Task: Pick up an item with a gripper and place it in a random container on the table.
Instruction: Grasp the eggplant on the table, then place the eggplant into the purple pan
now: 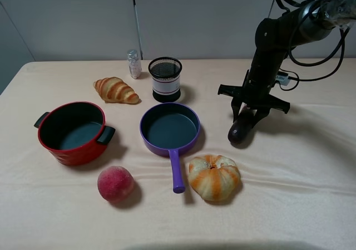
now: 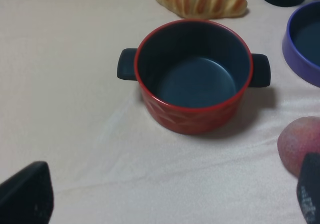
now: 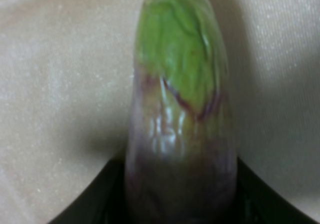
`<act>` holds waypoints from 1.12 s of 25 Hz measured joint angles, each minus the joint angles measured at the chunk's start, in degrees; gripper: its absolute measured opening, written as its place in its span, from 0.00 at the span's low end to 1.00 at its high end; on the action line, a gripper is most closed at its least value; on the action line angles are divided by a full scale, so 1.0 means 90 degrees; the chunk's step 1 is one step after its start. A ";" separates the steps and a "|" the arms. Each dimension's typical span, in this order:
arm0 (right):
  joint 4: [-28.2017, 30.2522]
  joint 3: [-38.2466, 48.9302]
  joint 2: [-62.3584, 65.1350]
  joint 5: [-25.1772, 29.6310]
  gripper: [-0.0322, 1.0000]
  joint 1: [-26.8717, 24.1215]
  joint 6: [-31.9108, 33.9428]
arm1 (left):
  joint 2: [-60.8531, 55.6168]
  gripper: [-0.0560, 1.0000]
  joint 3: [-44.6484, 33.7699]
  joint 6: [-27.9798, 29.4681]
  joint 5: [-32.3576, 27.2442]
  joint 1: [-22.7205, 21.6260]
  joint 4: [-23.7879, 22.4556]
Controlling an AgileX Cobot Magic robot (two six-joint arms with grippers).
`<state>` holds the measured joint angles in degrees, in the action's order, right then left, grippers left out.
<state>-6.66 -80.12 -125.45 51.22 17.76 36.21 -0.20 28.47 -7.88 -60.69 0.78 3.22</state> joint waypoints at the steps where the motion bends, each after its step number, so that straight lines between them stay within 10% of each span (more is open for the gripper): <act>1: -0.0006 0.0000 0.0000 0.0010 0.34 0.0000 0.0000 | 0.0000 0.99 0.0000 0.0000 0.0000 0.0000 0.0000; 28: -0.0240 -0.0460 0.0135 0.1636 0.34 0.0008 -0.0475 | 0.0000 0.99 0.0000 0.0000 0.0000 0.0000 0.0000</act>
<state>-8.82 -84.26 -124.24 65.94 17.84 31.94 -0.20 28.47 -7.88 -60.69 0.78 3.22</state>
